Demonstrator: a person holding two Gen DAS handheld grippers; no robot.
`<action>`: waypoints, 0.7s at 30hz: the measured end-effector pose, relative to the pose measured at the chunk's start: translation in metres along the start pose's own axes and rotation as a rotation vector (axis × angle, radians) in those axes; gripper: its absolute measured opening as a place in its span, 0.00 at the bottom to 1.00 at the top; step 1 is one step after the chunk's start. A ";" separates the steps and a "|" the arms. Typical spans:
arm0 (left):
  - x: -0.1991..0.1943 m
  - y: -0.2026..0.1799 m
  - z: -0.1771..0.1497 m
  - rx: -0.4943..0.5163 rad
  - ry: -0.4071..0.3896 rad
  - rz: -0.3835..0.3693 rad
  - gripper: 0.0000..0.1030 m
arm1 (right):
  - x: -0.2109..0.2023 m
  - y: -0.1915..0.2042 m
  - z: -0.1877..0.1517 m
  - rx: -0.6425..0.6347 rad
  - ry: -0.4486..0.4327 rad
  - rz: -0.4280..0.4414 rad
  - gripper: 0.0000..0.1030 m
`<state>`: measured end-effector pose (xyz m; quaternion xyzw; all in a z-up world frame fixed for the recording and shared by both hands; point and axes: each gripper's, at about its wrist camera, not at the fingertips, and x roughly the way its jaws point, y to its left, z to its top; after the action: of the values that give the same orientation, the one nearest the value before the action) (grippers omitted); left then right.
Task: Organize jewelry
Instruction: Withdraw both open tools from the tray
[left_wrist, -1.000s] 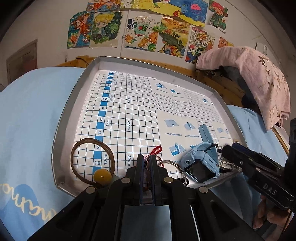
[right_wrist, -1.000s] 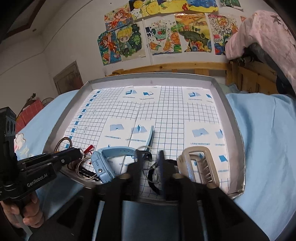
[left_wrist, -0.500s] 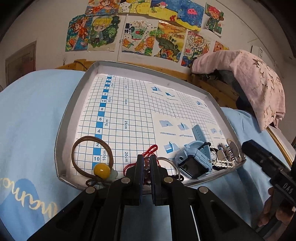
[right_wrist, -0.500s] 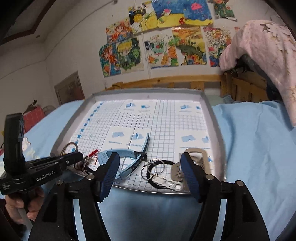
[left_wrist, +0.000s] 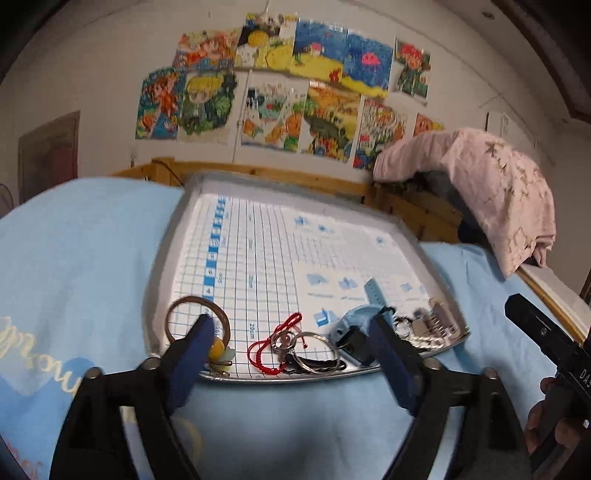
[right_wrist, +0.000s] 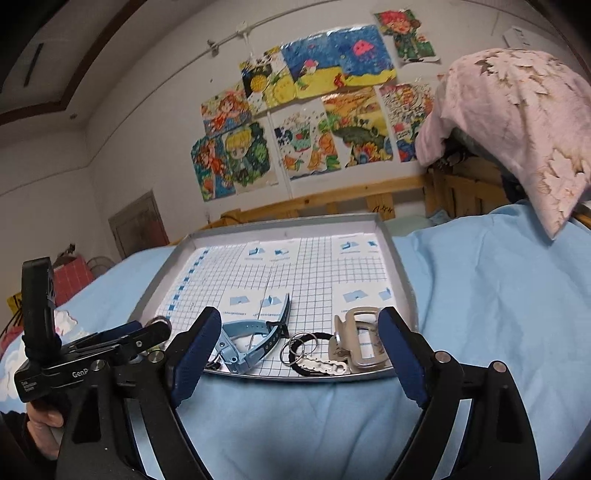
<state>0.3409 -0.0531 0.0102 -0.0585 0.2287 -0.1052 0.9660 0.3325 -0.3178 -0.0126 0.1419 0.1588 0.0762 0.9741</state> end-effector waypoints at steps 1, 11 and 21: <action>-0.010 -0.001 -0.001 -0.004 -0.029 0.004 0.97 | -0.006 -0.001 0.000 0.006 -0.016 -0.002 0.87; -0.120 -0.018 -0.009 0.018 -0.215 0.039 1.00 | -0.082 0.023 -0.001 -0.061 -0.162 0.014 0.98; -0.216 -0.022 -0.034 0.061 -0.272 0.069 1.00 | -0.185 0.066 -0.017 -0.127 -0.210 0.015 0.98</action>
<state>0.1331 -0.0274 0.0758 -0.0349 0.0940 -0.0700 0.9925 0.1468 -0.2865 0.0453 0.0885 0.0499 0.0780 0.9918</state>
